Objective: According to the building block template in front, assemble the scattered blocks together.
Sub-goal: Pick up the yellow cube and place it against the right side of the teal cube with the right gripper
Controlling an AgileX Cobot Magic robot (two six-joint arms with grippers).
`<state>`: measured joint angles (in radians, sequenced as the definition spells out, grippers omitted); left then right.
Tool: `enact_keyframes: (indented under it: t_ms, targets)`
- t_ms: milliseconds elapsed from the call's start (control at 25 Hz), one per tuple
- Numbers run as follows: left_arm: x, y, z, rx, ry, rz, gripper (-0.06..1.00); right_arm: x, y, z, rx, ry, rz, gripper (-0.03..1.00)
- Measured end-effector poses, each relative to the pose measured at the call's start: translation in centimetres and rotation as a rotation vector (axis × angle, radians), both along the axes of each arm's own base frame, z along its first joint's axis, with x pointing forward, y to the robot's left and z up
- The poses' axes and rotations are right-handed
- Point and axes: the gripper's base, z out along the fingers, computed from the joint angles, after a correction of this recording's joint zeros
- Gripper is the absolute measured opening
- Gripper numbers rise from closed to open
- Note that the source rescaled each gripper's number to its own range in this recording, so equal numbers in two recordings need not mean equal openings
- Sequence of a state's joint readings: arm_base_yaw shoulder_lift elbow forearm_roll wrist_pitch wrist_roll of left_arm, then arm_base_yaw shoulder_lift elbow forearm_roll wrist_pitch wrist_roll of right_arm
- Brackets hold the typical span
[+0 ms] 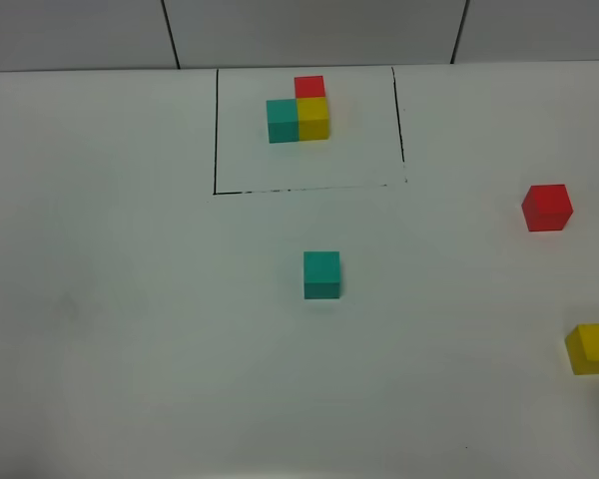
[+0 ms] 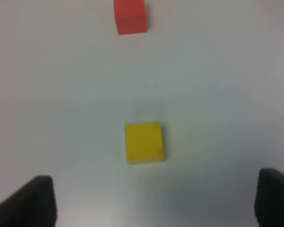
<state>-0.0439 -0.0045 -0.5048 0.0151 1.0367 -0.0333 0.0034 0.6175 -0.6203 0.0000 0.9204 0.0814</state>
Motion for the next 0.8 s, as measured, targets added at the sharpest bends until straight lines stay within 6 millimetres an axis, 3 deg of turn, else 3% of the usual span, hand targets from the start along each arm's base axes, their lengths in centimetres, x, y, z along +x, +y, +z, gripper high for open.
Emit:
enact_keyframes:
  t_ms: [200,360,560,800]
  targets:
    - [0.0,0.0,0.0,0.000,0.000,0.000,0.80,6.5,-0.4,-0.4,-0.066,0.197,0.001,0.73]
    - [0.0,0.0,0.0,0.000,0.000,0.000,0.80,10.1,-0.7,-3.1,-0.096,0.383,0.009,0.73]
    - [0.0,0.0,0.0,0.000,0.000,0.000,0.80,12.4,-0.2,-6.9,-0.073,0.557,0.070,0.73]
    - [0.0,0.0,0.0,0.000,0.000,0.000,0.80,13.7,0.3,-9.5,-0.043,0.567,0.137,0.73]
